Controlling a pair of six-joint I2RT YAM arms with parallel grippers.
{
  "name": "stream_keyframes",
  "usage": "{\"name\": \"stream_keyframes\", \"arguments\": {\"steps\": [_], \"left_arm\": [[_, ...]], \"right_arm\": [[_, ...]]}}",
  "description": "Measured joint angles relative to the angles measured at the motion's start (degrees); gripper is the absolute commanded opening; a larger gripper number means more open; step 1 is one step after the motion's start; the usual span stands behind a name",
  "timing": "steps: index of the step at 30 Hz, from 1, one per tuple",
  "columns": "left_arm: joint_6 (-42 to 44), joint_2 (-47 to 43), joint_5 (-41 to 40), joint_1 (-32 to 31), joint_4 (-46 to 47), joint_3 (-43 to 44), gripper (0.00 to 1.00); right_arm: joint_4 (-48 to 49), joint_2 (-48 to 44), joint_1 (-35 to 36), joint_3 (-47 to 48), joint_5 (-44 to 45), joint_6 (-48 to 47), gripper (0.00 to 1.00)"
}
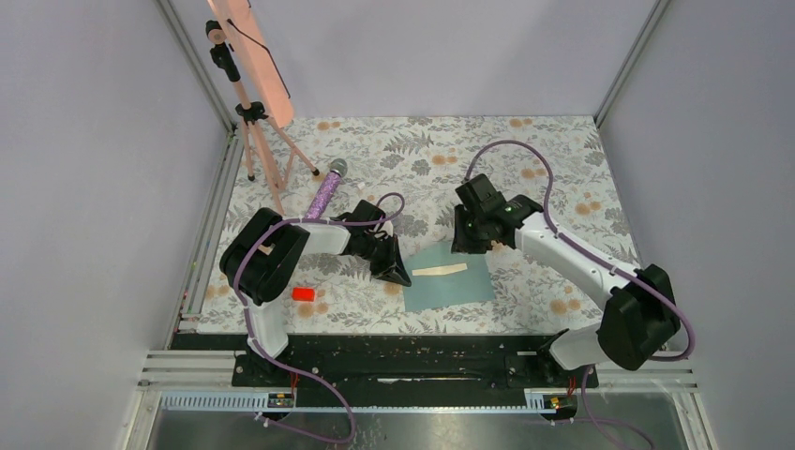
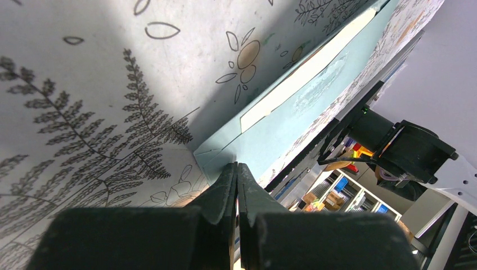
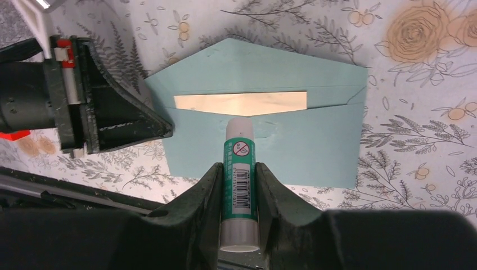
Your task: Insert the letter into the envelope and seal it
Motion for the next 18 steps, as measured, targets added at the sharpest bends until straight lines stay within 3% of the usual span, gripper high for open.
{"name": "stream_keyframes", "arguments": {"steps": [5,12,18], "left_arm": [[0.2,-0.5,-0.4,-0.2,-0.5,0.1,0.00],[3.1,-6.1,-4.0,-0.6,-10.8,1.5,0.00],[7.8,-7.3,-4.3,-0.6,-19.1,14.7,0.19]], "right_arm": [[3.8,-3.1,-5.2,-6.9,-4.0,0.8,0.00],[12.9,-13.5,-18.2,-19.7,-14.1,4.2,0.00],[21.5,-18.3,-21.2,-23.5,-20.0,6.1,0.00]]}}
